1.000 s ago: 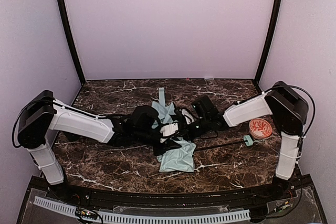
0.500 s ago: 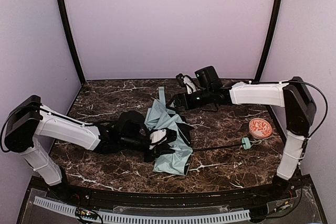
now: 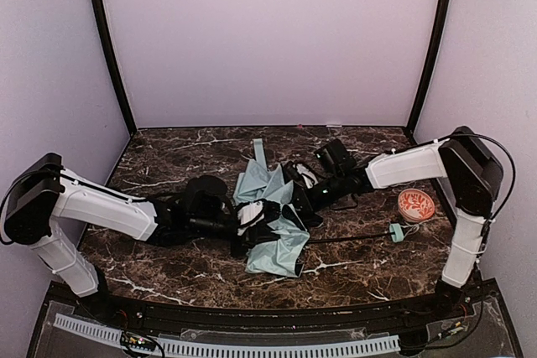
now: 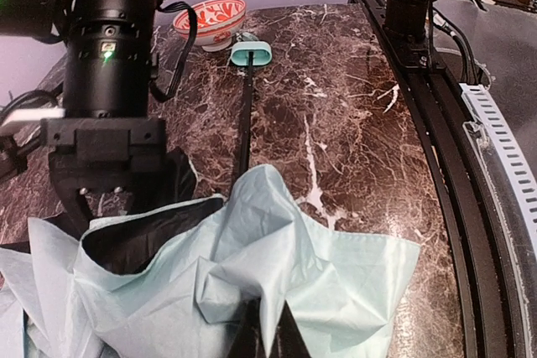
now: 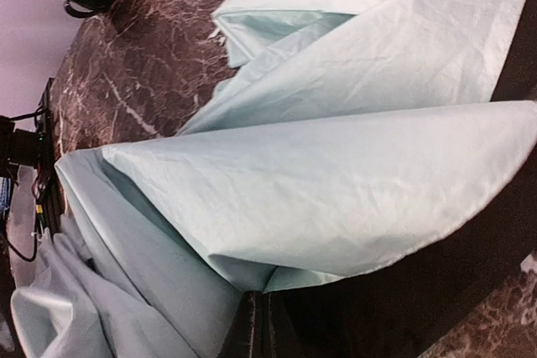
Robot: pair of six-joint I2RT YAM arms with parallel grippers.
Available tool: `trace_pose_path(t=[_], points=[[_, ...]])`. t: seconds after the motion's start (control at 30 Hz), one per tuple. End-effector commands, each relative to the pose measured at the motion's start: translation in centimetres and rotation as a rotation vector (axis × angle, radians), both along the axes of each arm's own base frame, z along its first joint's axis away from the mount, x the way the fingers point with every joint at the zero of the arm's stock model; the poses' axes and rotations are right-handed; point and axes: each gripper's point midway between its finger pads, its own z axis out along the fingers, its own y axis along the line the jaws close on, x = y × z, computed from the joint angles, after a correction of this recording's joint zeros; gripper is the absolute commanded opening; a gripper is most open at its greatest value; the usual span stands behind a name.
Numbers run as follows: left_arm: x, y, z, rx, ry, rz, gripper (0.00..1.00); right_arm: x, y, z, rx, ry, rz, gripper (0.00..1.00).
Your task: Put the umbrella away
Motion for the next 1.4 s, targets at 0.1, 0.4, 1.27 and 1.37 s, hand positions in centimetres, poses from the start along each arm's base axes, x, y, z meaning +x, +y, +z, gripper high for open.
trace_pose_path(t=[0.1, 0.4, 1.27, 1.37], points=[[0.9, -0.5, 4.0, -0.129, -0.004, 0.043, 0.00, -3.5, -0.7, -0.4, 0.139, -0.009, 0.132, 0.00], [7.6, 0.2, 1.9, -0.127, 0.162, 0.238, 0.00, -3.3, -1.1, -4.7, 0.070, -0.007, 0.161, 0.00], [8.0, 2.6, -12.7, 0.291, 0.504, 0.324, 0.00, -2.3, -5.0, 9.7, -0.001, -0.703, 0.061, 0.53], [7.9, 2.6, -12.6, 0.282, 0.514, 0.310, 0.00, -5.8, -4.0, 8.8, -0.042, -0.856, 0.233, 0.57]])
